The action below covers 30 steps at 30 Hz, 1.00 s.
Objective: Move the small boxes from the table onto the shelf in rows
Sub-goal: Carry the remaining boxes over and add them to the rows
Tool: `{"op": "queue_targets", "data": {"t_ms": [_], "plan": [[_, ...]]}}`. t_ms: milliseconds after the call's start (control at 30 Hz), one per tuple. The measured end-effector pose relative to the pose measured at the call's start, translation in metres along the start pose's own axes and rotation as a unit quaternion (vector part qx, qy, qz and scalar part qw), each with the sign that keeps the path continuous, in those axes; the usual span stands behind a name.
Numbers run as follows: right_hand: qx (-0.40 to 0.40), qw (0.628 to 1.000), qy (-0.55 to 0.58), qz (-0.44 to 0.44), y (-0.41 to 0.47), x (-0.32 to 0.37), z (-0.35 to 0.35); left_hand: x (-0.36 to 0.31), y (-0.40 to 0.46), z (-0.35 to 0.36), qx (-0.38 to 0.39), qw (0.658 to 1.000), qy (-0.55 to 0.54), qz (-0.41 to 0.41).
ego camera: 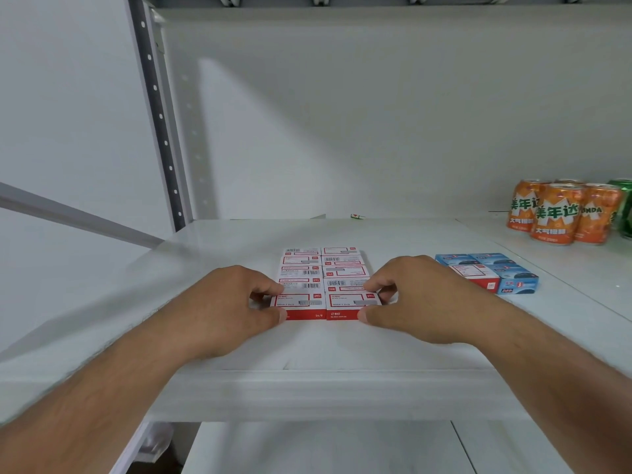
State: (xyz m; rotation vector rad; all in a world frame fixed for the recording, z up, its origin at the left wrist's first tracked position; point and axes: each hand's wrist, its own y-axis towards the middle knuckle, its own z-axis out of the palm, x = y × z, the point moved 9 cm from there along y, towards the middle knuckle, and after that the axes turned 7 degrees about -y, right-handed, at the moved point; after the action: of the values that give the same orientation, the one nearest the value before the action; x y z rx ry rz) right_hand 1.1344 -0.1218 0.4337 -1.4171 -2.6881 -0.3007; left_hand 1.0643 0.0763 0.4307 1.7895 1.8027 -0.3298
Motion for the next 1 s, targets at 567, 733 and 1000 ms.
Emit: {"op": "queue_targets", "data": {"t_ms": [567,733,1000], "plan": [[-0.084,0.994,-0.010,0.063,-0.070,-0.030,-0.026,-0.065,-0.033,0.002,-0.052,0.984,0.058,0.161],[-0.101,0.983,0.001,0.153,-0.112,-0.068,-0.033,-0.099,-0.031,0.023,-0.041,0.975,0.048,0.213],[-0.126,0.974,-0.013,0.187,-0.134,-0.121,-0.059,-0.145,-0.017,0.051,-0.020,0.982,0.044,0.185]]}}
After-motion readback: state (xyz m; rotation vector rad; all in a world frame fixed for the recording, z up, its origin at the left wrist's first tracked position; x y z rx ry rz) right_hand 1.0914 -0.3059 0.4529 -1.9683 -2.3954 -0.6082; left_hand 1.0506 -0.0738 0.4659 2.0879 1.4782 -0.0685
